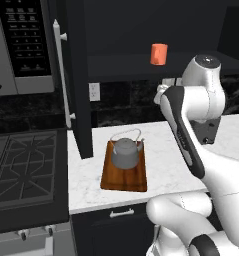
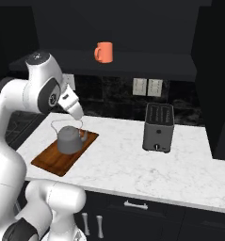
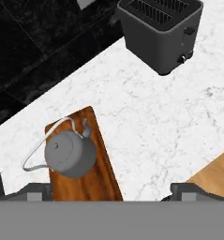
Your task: Pick the kettle from the counter and place it on the tray. Then pick the mug from the cabinet and place it on the tray. Then close the cabinet doors.
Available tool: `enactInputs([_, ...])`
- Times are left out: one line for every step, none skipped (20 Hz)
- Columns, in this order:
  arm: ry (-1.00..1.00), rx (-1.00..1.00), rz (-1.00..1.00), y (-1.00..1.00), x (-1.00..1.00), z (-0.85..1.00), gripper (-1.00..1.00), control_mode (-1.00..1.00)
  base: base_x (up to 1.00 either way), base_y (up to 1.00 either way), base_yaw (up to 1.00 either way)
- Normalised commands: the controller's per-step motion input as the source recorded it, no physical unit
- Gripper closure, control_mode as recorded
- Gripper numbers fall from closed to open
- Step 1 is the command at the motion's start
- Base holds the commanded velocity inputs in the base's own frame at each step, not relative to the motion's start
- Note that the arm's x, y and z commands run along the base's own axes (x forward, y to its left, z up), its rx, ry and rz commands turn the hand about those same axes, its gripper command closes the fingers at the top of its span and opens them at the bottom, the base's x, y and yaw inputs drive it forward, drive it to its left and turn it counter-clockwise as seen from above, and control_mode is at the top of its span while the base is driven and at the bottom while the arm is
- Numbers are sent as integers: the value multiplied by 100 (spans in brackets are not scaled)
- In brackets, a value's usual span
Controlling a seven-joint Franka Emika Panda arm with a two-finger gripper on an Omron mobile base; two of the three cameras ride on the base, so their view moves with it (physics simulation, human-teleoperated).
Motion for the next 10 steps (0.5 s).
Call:
enactInputs([0,-30,48,0,0,76,-100,-100,0,0,0])
enactInputs([2,-31,35,12,0,54,-100,-100,0,0,0])
enactInputs([23,-33,25,54,6,0,-100,-100,0,0,0])
enactInputs([10,-17,19,19,0,0,-100,-100,0,0,0])
enactInputs([3,-3,0,4,0,0,-100,-100,0,0,0])
enactInputs([0,-10,0,11,0,-4,-100,-100,0,0,0])
enactInputs([0,0,0,6,0,0,-100,-100,0,0,0])
enactInputs([-7,0,0,0,0,7,-100,-100,0,0,0])
enactInputs([-18,0,0,0,0,26,-100,-100,0,0,0])
enactInputs([-26,-5,0,0,0,49,-100,-100,0,0,0])
